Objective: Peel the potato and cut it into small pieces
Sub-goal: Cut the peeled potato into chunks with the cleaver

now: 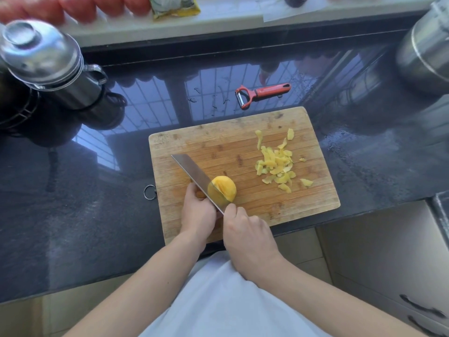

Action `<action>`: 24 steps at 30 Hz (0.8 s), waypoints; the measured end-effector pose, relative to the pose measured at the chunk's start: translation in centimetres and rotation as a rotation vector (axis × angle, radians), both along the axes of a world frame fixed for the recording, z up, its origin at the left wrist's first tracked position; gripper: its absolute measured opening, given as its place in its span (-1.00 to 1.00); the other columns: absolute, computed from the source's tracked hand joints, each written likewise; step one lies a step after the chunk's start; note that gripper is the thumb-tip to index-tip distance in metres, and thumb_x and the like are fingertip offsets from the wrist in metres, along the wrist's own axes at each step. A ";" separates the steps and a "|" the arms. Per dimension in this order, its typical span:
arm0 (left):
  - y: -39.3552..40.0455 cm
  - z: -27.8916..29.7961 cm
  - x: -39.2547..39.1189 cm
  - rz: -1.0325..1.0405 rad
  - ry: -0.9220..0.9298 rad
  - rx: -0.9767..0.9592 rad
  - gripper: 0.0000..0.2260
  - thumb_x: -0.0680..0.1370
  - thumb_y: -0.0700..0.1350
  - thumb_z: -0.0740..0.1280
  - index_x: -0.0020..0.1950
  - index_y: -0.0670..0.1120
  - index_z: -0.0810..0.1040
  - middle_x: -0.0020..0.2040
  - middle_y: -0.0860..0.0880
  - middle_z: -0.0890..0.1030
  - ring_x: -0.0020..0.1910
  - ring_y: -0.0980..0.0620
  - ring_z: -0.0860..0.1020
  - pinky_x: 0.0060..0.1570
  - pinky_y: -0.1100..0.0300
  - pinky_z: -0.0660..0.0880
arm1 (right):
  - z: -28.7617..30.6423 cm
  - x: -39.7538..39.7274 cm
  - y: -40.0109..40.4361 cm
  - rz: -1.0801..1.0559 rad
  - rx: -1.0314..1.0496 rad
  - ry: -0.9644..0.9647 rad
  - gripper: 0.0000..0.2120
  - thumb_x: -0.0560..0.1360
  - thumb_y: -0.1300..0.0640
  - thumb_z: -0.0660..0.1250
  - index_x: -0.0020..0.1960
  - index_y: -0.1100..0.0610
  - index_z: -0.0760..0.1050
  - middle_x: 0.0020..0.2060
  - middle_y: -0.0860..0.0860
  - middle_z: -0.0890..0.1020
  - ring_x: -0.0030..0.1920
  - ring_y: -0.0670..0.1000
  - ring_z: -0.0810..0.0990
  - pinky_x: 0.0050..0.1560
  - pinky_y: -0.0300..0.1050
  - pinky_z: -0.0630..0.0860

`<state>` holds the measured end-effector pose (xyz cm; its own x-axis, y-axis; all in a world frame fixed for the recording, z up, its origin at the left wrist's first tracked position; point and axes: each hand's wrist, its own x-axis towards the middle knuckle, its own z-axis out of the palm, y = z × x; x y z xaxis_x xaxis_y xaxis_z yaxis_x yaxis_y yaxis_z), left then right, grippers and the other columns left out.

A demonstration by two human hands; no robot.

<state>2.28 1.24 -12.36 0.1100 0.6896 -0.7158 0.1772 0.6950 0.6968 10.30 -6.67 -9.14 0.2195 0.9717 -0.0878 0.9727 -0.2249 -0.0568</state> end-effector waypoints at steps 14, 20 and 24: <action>0.5 -0.1 -0.1 -0.065 0.074 0.091 -0.94 0.69 -0.10 0.33 0.10 0.06 0.50 0.01 -0.12 0.65 -0.03 -0.03 0.70 -0.01 0.01 0.72 | 2.9 4.7 -1.4 -0.251 -0.068 0.582 -0.76 0.69 0.04 0.09 -0.13 0.05 0.33 -0.38 -0.04 0.50 -0.32 0.09 0.49 -0.29 0.07 0.38; 0.5 0.0 -0.3 -0.069 0.077 0.113 -0.93 0.69 -0.08 0.35 0.15 0.04 0.52 0.02 -0.13 0.65 -0.01 -0.03 0.70 -0.05 0.07 0.72 | 2.1 4.7 -1.2 -0.292 -0.112 0.661 -0.71 0.68 0.02 0.09 -0.20 0.05 0.27 -0.38 0.00 0.50 -0.34 0.09 0.46 -0.32 0.04 0.33; 0.5 -0.2 -0.3 -0.072 0.083 0.110 -0.93 0.69 -0.08 0.35 0.15 0.05 0.51 0.01 -0.11 0.66 -0.03 -0.01 0.71 -0.03 0.06 0.72 | 1.9 4.7 -1.1 -0.277 -0.121 0.641 -0.72 0.68 0.01 0.09 -0.19 0.06 0.28 -0.38 0.00 0.51 -0.33 0.11 0.48 -0.32 0.05 0.36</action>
<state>1.99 1.73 -12.52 0.1054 0.7571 -0.6447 0.2835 0.5985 0.7493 14.95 -7.78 -7.24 0.3262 0.8629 -0.3860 0.6621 -0.5000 -0.5583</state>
